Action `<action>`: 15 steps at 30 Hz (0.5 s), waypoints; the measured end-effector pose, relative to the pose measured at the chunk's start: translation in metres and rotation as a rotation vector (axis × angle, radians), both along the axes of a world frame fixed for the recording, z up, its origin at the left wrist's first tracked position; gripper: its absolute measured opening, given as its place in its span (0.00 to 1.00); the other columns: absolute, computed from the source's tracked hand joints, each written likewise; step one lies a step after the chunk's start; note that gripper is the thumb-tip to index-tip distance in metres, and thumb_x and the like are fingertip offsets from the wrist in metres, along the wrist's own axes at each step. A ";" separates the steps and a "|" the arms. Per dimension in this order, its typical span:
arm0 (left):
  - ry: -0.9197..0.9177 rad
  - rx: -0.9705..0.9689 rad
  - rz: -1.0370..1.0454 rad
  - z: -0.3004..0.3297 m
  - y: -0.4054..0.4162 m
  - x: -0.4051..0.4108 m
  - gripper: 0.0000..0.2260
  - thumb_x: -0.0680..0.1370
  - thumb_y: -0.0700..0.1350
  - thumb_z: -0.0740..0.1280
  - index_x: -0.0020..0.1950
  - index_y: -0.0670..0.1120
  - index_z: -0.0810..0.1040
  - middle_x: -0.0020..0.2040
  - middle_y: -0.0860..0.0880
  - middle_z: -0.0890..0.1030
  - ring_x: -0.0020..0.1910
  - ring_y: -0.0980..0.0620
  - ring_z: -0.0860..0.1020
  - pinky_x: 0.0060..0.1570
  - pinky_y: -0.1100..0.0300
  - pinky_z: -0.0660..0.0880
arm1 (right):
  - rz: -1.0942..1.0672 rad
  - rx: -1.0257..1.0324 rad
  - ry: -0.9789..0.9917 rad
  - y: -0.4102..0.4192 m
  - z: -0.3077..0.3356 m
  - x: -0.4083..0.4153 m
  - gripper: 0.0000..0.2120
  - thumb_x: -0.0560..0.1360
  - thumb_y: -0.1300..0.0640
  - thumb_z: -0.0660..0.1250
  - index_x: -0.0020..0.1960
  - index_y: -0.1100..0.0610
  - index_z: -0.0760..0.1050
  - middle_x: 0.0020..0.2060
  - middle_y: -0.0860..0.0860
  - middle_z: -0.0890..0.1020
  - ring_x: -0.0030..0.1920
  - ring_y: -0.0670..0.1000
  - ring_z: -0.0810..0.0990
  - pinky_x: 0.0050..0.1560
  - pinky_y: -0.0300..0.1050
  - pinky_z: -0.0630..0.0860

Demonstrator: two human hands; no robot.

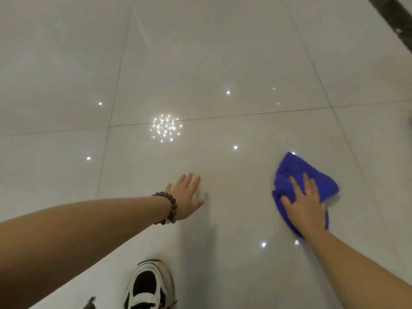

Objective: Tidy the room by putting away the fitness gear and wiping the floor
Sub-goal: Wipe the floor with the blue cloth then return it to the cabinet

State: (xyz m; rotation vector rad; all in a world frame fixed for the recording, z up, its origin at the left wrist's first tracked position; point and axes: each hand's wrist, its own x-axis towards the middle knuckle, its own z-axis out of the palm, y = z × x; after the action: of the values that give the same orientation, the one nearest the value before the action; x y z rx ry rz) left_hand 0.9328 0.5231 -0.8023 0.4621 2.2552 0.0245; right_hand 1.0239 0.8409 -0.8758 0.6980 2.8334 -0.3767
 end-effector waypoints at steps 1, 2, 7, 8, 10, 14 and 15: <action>0.039 0.013 -0.026 -0.001 -0.005 -0.001 0.32 0.82 0.60 0.49 0.78 0.50 0.36 0.78 0.50 0.35 0.77 0.50 0.38 0.75 0.46 0.43 | -0.184 -0.033 -0.004 0.020 0.004 0.001 0.31 0.77 0.43 0.60 0.77 0.44 0.53 0.78 0.49 0.49 0.77 0.51 0.47 0.69 0.63 0.60; 0.081 0.024 -0.049 -0.006 -0.010 -0.003 0.32 0.82 0.60 0.49 0.78 0.50 0.35 0.78 0.50 0.35 0.77 0.50 0.37 0.75 0.47 0.43 | -0.339 -0.057 0.001 0.032 0.010 -0.001 0.31 0.78 0.43 0.59 0.77 0.45 0.52 0.78 0.49 0.48 0.77 0.52 0.45 0.70 0.64 0.57; 0.329 0.079 0.065 -0.049 -0.021 -0.051 0.32 0.82 0.58 0.49 0.78 0.48 0.36 0.78 0.48 0.35 0.77 0.48 0.36 0.74 0.46 0.40 | -0.141 0.007 0.154 -0.084 -0.007 -0.053 0.30 0.73 0.39 0.55 0.74 0.46 0.64 0.75 0.55 0.61 0.74 0.58 0.60 0.62 0.64 0.66; 0.361 0.081 0.119 -0.059 -0.024 -0.066 0.32 0.82 0.58 0.49 0.78 0.48 0.36 0.78 0.47 0.36 0.77 0.48 0.37 0.74 0.45 0.40 | 0.136 0.025 0.207 -0.120 -0.014 -0.057 0.32 0.69 0.38 0.55 0.72 0.45 0.66 0.73 0.55 0.65 0.73 0.57 0.64 0.59 0.63 0.70; 0.408 0.070 0.188 -0.075 -0.031 -0.097 0.32 0.81 0.60 0.48 0.78 0.47 0.37 0.78 0.46 0.37 0.77 0.47 0.38 0.74 0.43 0.41 | 0.634 0.030 0.214 -0.143 -0.018 -0.063 0.34 0.65 0.37 0.57 0.71 0.42 0.67 0.73 0.52 0.67 0.72 0.53 0.64 0.58 0.60 0.72; 0.495 0.024 0.182 -0.091 -0.043 -0.152 0.36 0.78 0.66 0.43 0.78 0.48 0.37 0.78 0.45 0.37 0.77 0.46 0.37 0.73 0.39 0.40 | 0.387 0.136 0.234 -0.016 -0.024 -0.096 0.32 0.69 0.39 0.57 0.72 0.45 0.65 0.74 0.53 0.63 0.73 0.54 0.61 0.62 0.60 0.69; 0.505 0.012 0.172 -0.093 -0.043 -0.163 0.37 0.77 0.68 0.42 0.78 0.48 0.36 0.78 0.45 0.36 0.77 0.46 0.37 0.73 0.37 0.40 | 0.063 0.124 0.213 0.016 -0.018 -0.102 0.31 0.71 0.39 0.56 0.73 0.47 0.64 0.75 0.54 0.61 0.74 0.56 0.59 0.65 0.62 0.65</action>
State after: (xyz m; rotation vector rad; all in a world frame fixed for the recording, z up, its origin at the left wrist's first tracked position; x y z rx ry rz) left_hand 0.7695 0.4799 -0.8955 0.2999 2.7876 0.0107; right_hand 0.9223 0.8564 -0.8943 0.6234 3.0942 -0.2821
